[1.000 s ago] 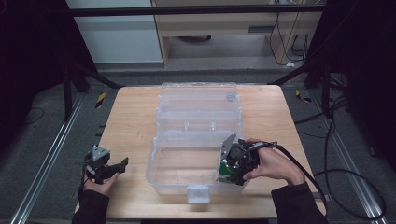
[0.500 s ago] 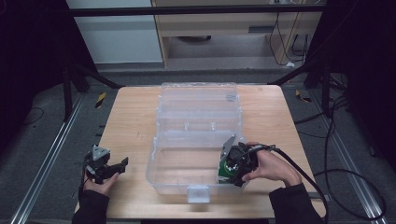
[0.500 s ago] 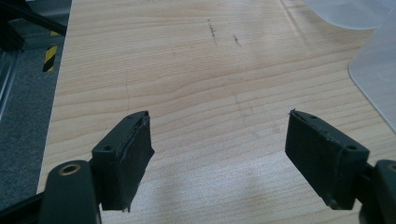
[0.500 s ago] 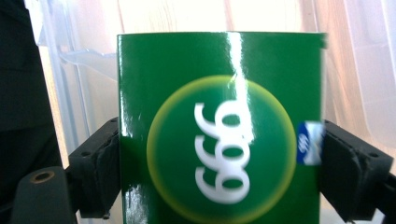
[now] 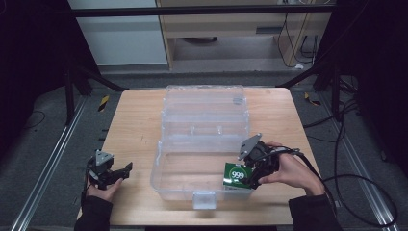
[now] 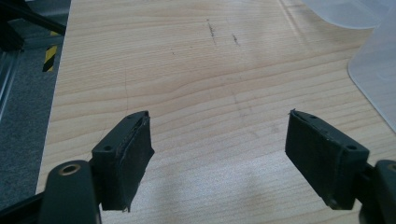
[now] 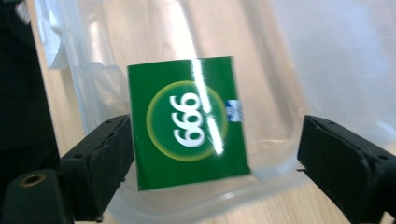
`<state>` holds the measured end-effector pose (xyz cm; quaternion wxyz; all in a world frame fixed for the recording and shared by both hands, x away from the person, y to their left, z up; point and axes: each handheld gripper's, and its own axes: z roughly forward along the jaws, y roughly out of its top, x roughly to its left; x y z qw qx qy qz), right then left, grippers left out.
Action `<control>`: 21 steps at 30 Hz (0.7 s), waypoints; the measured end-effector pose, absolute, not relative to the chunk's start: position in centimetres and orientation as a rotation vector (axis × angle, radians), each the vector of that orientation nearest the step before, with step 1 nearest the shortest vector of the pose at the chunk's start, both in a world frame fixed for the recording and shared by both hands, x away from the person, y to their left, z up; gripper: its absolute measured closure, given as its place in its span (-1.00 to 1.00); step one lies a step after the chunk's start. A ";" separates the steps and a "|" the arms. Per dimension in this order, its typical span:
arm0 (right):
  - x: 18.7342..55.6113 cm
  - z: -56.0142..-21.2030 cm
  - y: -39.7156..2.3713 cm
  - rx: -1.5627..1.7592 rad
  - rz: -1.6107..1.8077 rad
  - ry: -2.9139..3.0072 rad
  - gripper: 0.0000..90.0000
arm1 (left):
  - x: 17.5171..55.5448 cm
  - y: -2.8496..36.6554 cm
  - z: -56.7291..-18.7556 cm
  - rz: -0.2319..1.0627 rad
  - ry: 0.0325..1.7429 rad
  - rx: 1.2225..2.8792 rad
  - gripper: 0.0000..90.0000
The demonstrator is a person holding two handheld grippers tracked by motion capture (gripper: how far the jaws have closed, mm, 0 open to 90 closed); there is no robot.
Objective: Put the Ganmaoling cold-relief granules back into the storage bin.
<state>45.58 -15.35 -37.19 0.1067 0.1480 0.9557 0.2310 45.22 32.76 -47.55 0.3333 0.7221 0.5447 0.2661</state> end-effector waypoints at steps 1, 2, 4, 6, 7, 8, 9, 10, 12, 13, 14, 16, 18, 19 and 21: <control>45.4 -36.6 -16.4 0.468 0.753 2.773 -0.79 | 45.2 32.7 -47.5 0.695 1.422 1.886 -0.51; 45.4 -36.6 -16.4 0.468 0.753 2.773 -0.79 | 45.2 32.7 -47.5 0.695 1.422 1.886 -0.51; 45.3 -36.3 -17.5 0.510 0.801 2.731 -0.84 | 45.2 32.7 -47.6 0.695 1.422 1.886 -0.51; 45.2 -36.2 -18.5 0.548 0.827 2.693 -0.84 | 45.2 32.7 -47.6 0.695 1.422 1.888 -0.51; 45.1 -36.2 -19.1 0.572 0.847 2.667 -0.84 | 45.2 32.7 -47.6 0.695 1.422 1.887 -0.51; 44.9 -36.4 -20.1 0.617 0.883 2.627 -0.86 | 45.2 32.7 -47.6 0.695 1.422 1.888 -0.51; 44.9 -36.4 -20.1 0.617 0.883 2.627 -0.86 | 45.2 32.7 -47.6 0.695 1.423 1.888 -0.51; 44.8 -36.6 -21.0 0.651 0.911 2.591 -0.86 | 45.2 32.7 -47.6 0.695 1.423 1.888 -0.50; 44.6 -37.0 -21.7 0.690 0.942 2.563 -0.88 | 45.2 32.7 -47.6 0.695 1.423 1.891 -0.50; 44.6 -37.0 -21.7 0.690 0.942 2.563 -0.88 | 45.2 32.7 -47.6 0.695 1.423 1.891 -0.50; 44.5 -37.6 -22.5 0.736 0.969 2.522 -0.88 | 45.2 32.7 -47.6 0.695 1.423 1.890 -0.50; 44.4 -38.0 -22.9 0.770 0.986 2.501 -0.89 | 45.2 32.7 -47.6 0.695 1.423 1.890 -0.50; 44.4 -39.2 -24.0 0.847 1.018 2.445 -0.91 | 45.2 32.7 -47.6 0.694 1.422 1.893 -0.50; 44.4 -39.6 -24.3 0.877 1.029 2.426 -0.91 | 45.2 32.7 -47.6 0.694 1.422 1.893 -0.49; 44.5 -40.1 -24.6 0.905 1.040 2.407 -0.91 | 45.2 32.6 -47.6 0.692 1.420 1.894 -0.48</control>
